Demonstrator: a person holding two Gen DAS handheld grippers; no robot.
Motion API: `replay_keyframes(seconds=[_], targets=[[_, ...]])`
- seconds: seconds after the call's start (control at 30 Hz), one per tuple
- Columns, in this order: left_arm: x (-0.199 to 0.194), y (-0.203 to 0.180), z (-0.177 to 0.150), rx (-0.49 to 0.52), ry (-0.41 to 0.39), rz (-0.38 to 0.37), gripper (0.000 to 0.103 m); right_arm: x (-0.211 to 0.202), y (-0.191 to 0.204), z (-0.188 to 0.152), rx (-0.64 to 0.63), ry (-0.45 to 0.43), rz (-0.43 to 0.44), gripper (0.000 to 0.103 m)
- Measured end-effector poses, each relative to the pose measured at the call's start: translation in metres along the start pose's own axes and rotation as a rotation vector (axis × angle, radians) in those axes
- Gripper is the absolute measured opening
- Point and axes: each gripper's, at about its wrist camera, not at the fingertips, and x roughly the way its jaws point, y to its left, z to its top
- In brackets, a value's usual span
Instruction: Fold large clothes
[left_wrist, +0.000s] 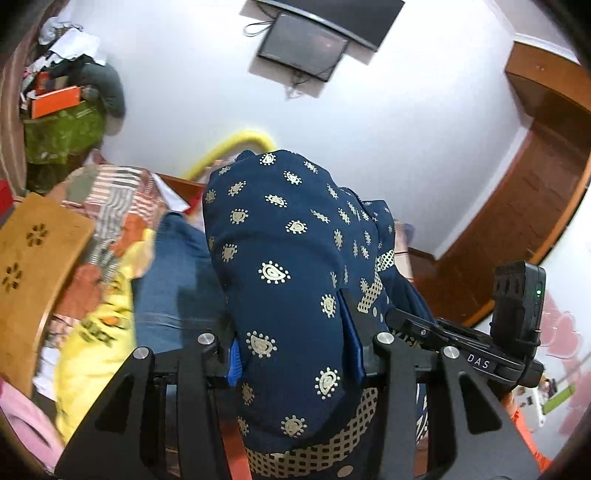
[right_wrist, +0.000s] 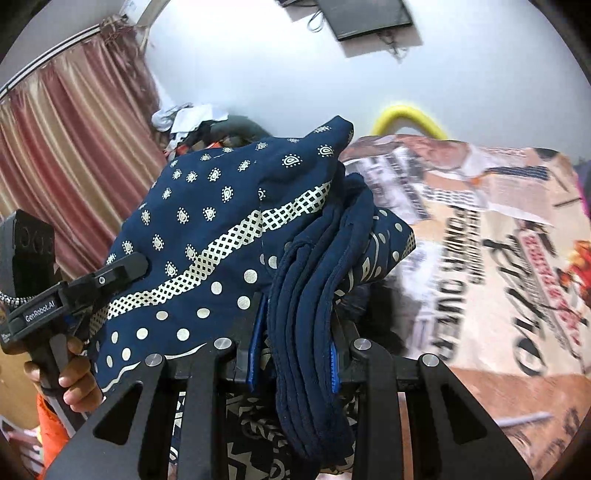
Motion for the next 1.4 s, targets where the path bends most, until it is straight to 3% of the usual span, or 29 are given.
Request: replay_keyframes(seconds=[0.17, 0.3, 0.53, 0.67, 0.87, 1.03, 1.2, 1.4], targets=[[0.042, 0.055, 0.002, -0.031, 0.066, 0.089, 0.044, 0.069, -0.012, -0.004, 0.050, 0.058, 0.029, 0.025], [0.093, 0.090, -0.012, -0.049, 0.134, 0.167, 0.045, 0.117, -0.028, -0.013, 0.090, 0.120, 0.001, 0.025], [0.101, 0.098, -0.024, -0.025, 0.112, 0.196, 0.055, 0.122, -0.023, -0.020, 0.012, 0.155, -0.058, 0.032], [0.083, 0.084, -0.033, -0.012, 0.117, 0.255, 0.060, 0.104, -0.016, -0.027, -0.017, 0.175, -0.111, 0.036], [0.044, 0.053, -0.058, 0.098, 0.097, 0.364, 0.063, 0.069, -0.017, -0.052, -0.072, 0.210, -0.153, 0.047], [0.011, 0.031, -0.085, 0.148, 0.105, 0.427, 0.063, 0.027, -0.008, -0.068, -0.114, 0.204, -0.196, 0.048], [-0.040, -0.005, -0.108, 0.192, 0.042, 0.432, 0.063, -0.047, 0.024, -0.070, -0.151, 0.073, -0.164, 0.048], [-0.124, -0.055, -0.116, 0.212, -0.124, 0.375, 0.063, -0.138, 0.065, -0.071, -0.152, -0.150, -0.097, 0.048]])
